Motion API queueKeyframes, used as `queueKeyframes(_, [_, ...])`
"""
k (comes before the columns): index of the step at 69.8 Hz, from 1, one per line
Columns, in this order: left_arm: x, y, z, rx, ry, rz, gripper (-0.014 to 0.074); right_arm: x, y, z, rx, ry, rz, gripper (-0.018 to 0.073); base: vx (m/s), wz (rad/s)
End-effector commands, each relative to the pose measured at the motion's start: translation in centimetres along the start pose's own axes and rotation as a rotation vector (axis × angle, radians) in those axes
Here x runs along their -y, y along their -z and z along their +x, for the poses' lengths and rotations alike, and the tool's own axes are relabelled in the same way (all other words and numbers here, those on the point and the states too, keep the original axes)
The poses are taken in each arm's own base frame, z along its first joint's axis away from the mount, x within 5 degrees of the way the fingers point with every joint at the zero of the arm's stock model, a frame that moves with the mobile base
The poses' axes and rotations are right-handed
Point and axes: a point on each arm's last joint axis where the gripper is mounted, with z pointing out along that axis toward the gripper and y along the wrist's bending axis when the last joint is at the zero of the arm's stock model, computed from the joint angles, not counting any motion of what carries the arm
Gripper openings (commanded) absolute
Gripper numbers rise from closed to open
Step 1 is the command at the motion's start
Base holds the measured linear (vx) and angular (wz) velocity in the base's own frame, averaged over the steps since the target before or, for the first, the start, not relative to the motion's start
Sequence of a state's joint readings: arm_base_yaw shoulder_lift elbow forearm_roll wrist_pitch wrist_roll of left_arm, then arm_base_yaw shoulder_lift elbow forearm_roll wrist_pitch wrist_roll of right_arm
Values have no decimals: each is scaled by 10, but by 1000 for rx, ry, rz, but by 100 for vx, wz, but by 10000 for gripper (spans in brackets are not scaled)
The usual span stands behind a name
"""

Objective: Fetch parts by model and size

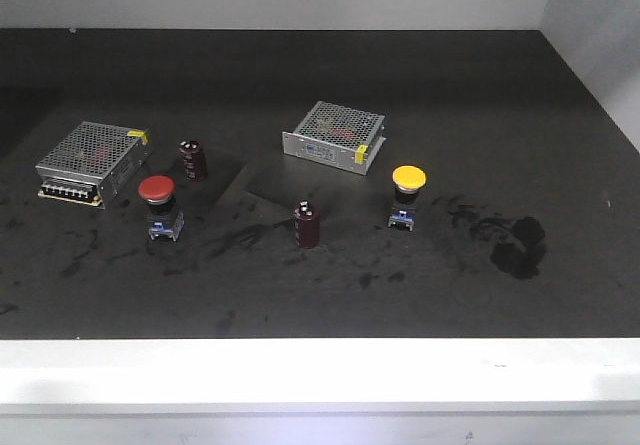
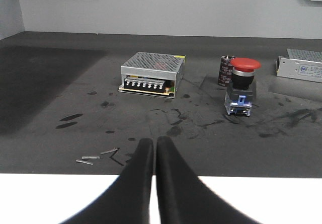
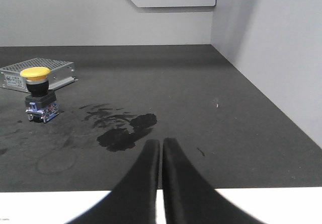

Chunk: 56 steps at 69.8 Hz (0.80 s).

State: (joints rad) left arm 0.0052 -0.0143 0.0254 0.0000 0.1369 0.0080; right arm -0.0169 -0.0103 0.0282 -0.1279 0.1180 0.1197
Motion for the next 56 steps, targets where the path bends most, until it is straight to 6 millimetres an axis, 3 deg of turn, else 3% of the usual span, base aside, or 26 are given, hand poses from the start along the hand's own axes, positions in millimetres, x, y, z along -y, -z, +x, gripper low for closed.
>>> queueKeyframes(1, [0,1,-9,87,17,1,-6,-1,1,-5,83,16,-3,-2,0,0])
queueKeyframes(56, [0,1,-9,87,17,1,-6,-1,1,-5,83,16,-3,-2,0,0])
